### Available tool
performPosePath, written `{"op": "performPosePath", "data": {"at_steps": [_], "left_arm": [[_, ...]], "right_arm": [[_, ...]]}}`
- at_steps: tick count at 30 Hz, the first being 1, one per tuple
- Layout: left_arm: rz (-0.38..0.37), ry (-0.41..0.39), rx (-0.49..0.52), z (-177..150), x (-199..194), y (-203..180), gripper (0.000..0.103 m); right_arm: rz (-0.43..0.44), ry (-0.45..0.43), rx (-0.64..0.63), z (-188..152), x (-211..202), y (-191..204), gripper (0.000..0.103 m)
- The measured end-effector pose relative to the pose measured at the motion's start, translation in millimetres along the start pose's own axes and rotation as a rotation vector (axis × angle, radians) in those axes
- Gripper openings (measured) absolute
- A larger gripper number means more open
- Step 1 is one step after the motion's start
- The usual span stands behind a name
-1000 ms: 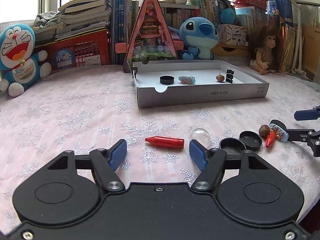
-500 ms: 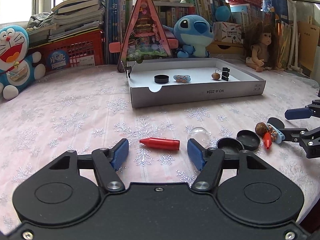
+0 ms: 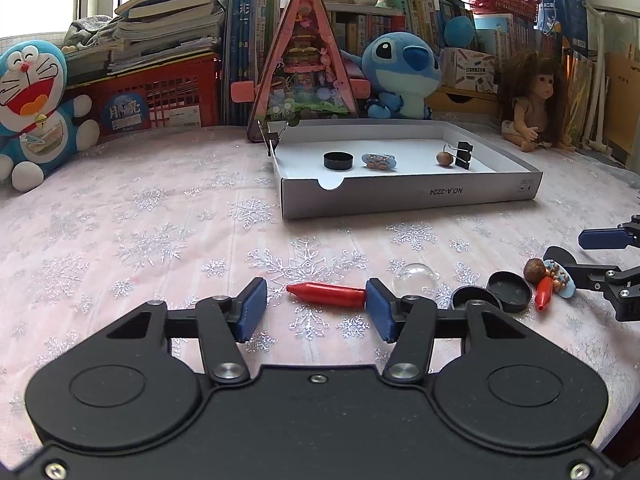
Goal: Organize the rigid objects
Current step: 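Grasp the red stick with the left gripper while the right gripper grasps a black lid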
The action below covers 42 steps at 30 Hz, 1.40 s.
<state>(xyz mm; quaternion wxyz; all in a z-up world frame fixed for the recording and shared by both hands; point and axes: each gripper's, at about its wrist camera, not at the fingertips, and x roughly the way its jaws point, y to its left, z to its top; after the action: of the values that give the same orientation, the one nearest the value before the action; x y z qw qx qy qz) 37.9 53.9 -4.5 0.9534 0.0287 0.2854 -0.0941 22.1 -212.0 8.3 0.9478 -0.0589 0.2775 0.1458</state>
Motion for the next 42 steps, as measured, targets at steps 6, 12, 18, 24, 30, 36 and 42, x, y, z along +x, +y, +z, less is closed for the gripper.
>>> {"op": "performPosePath", "data": {"at_steps": [6,12,18,24,30,36,42], "left_arm": [[-0.027,-0.003,0.030,0.4,0.9,-3.8,0.050],[-0.048,0.008,0.035,7.7,3.6,1.4,0.050],[-0.038,0.021,0.064,3.8,6.6,1.3,0.050],[-0.040,0.011,0.073,1.2,4.3,-3.2,0.042],[-0.039,0.001,0.047,2.6,0.3,-4.7,0.041],[-0.056,-0.013,0.010,13.1,-6.2,-3.5,0.041],[-0.059,-0.013,-0.042,32.9,-6.5,-3.6,0.041]], "right_arm": [[0.023,-0.002,-0.014,0.1,0.2,4.9,0.069],[0.002,-0.020,-0.011,-0.2,-0.4,4.4,0.062],[0.015,-0.011,-0.013,-1.0,0.5,4.1,0.058],[0.034,-0.006,-0.012,-1.2,-0.3,6.7,0.042],[0.034,-0.007,0.000,0.1,-1.4,6.9,0.036],[0.014,-0.012,0.024,5.4,-2.6,1.0,0.036],[-0.009,-0.016,0.038,19.3,-1.1,-5.1,0.036]]}}
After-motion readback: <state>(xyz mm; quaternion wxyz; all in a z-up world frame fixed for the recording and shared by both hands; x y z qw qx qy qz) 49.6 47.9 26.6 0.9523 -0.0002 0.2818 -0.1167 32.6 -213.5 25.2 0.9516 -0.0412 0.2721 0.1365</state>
